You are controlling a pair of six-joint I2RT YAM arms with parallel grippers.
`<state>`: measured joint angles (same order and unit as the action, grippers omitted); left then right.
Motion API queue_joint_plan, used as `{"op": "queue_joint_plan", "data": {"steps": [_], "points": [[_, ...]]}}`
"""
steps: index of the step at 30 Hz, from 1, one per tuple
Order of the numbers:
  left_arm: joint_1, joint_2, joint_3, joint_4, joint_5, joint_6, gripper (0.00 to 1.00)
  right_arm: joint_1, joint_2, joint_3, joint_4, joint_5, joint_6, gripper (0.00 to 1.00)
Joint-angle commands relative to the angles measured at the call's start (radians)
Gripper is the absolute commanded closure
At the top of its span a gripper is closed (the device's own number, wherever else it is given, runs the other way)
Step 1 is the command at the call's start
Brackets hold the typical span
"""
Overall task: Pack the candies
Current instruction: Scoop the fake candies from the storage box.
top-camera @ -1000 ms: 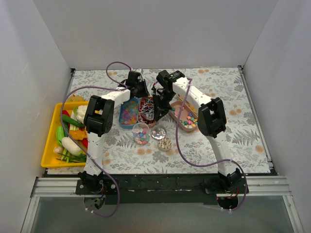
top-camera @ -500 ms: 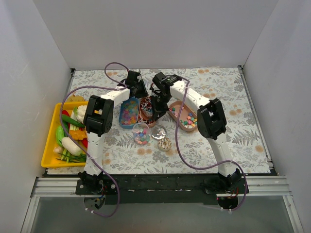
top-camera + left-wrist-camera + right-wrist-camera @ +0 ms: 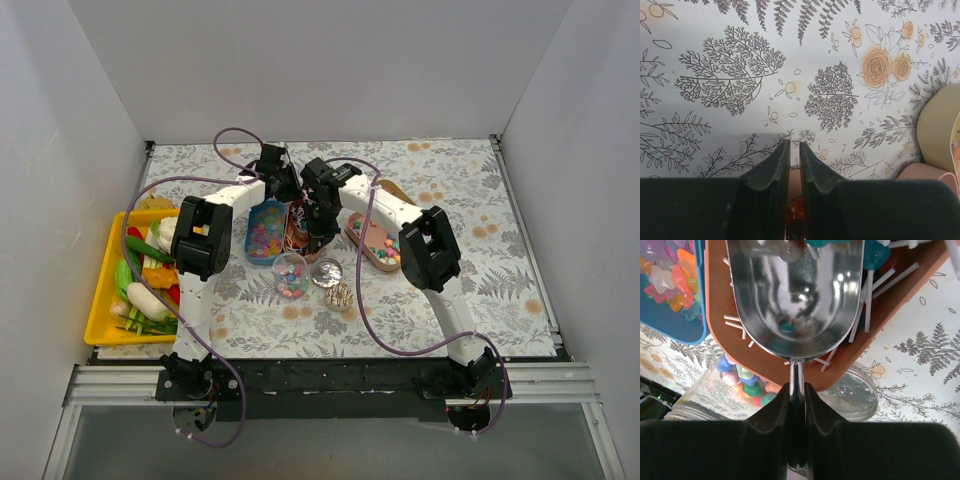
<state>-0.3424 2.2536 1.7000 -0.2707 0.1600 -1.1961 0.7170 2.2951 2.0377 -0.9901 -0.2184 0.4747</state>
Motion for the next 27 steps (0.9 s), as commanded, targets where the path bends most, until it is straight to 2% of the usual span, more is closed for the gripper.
{"op": "queue_joint_plan", "data": {"steps": [1,19,27], "points": [[0.000,0.008,0.012,-0.078,0.044,0.000,0.87,-0.005,0.032,-0.024,0.030,0.143,0.018,0.99],[0.019,-0.014,0.007,-0.070,0.064,-0.003,0.89,0.042,-0.026,-0.105,0.077,0.303,-0.090,0.99],[0.026,-0.028,0.013,-0.071,0.065,-0.007,0.89,0.053,-0.094,-0.165,0.120,0.320,-0.090,0.99]]}}
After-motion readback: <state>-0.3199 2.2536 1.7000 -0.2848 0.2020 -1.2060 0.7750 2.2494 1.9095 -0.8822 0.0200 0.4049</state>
